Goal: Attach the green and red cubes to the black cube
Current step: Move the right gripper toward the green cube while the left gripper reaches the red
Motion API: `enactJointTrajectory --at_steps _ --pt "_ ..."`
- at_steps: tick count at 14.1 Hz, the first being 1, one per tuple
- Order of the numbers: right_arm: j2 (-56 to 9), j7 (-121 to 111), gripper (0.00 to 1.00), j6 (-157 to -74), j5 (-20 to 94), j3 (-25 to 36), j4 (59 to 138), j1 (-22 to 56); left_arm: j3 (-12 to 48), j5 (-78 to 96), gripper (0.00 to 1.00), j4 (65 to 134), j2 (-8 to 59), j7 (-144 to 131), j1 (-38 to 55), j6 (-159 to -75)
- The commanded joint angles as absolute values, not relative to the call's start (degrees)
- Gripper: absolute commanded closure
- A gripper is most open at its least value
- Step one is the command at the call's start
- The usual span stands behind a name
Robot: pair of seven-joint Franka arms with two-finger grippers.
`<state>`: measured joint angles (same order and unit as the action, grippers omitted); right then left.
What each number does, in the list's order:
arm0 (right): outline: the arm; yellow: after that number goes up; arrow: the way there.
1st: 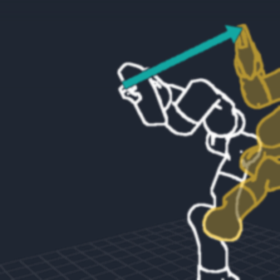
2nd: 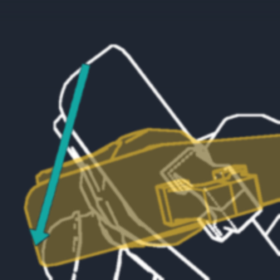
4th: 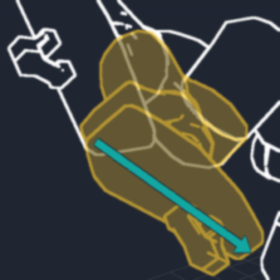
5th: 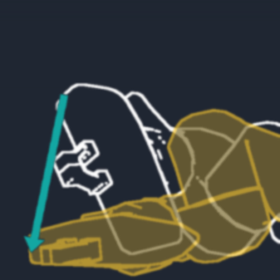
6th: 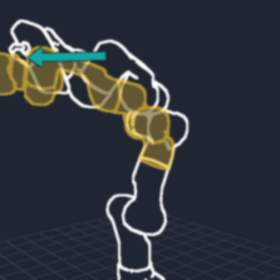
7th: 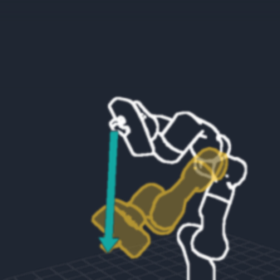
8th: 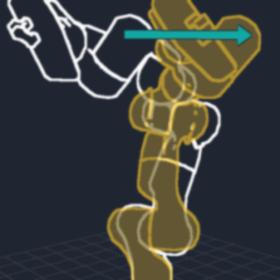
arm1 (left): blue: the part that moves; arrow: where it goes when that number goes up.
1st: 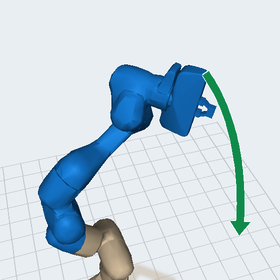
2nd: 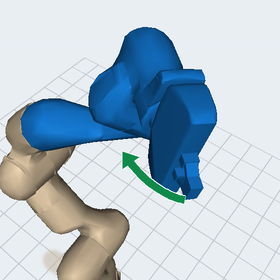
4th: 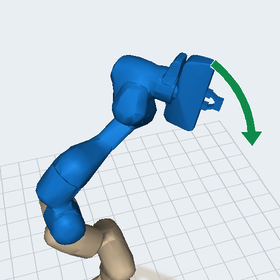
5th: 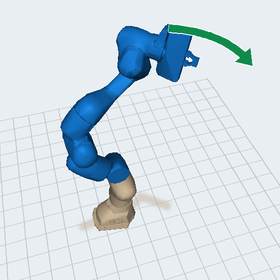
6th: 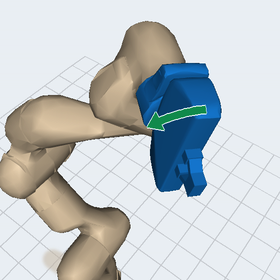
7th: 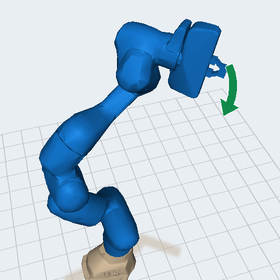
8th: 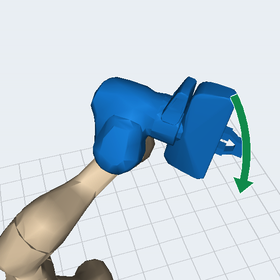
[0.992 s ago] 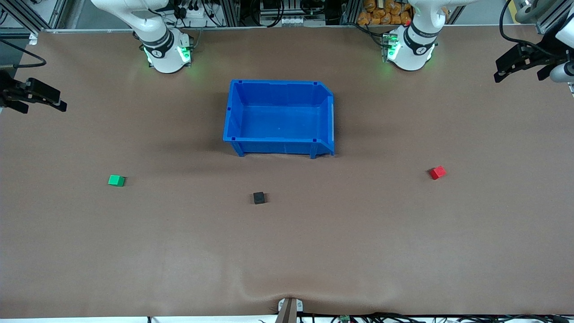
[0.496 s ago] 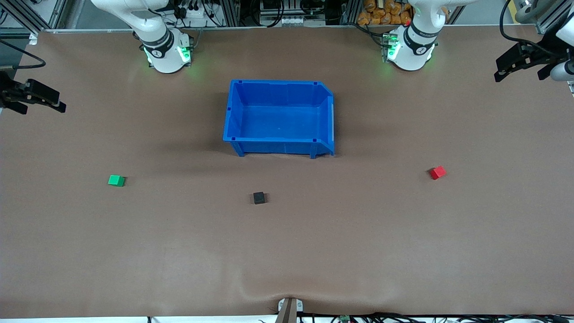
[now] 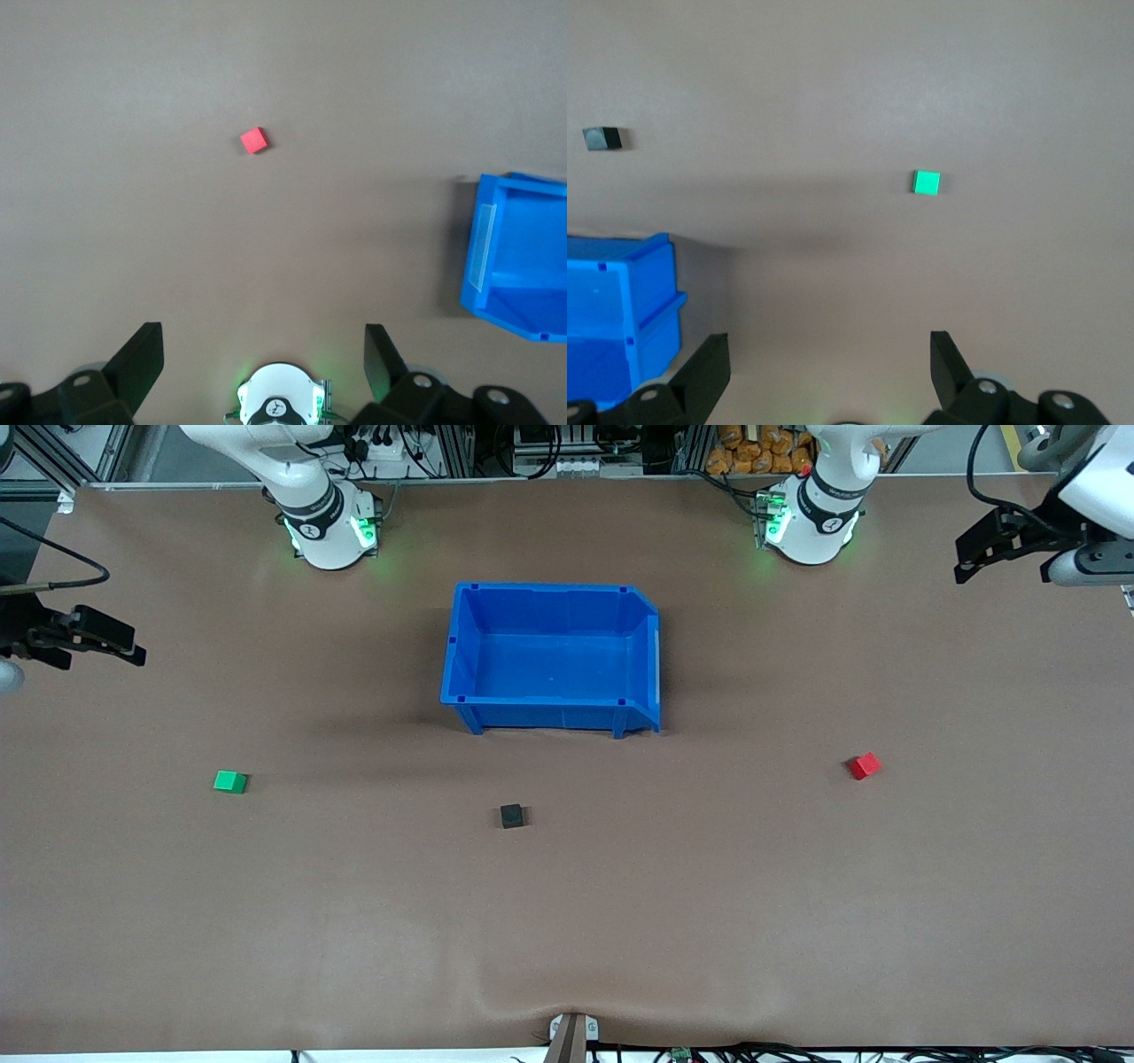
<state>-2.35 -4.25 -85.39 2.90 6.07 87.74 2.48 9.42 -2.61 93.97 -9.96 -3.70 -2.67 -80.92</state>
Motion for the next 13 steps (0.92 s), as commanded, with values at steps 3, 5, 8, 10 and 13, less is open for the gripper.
enactJointTrajectory --at_steps 3,5,8,10,13 --pt "-5.4 -4.3 0.0 -87.0 1.8 6.3 87.6 1.6 9.8 -1.8 0.0 96.5 -9.9 -4.0 -3.3 -80.2" --pt "-6.2 -4.5 0.0 -87.4 1.9 6.2 88.4 0.1 9.8 -1.8 0.0 99.2 -10.5 -5.7 -3.3 -80.4" --pt "-6.5 -4.4 0.0 -87.5 1.9 6.3 88.8 0.6 10.4 -1.8 0.0 104.8 -11.4 -7.0 -3.3 -84.2" --pt "-7.2 -4.6 0.0 -89.1 1.9 6.3 89.6 0.6 10.3 -1.8 0.0 109.1 -12.7 -7.0 -3.4 -88.2" --pt "-8.1 -4.7 0.0 -91.5 1.9 6.3 90.2 0.5 10.3 -1.7 0.0 114.0 -13.0 -8.1 -3.6 -93.9"
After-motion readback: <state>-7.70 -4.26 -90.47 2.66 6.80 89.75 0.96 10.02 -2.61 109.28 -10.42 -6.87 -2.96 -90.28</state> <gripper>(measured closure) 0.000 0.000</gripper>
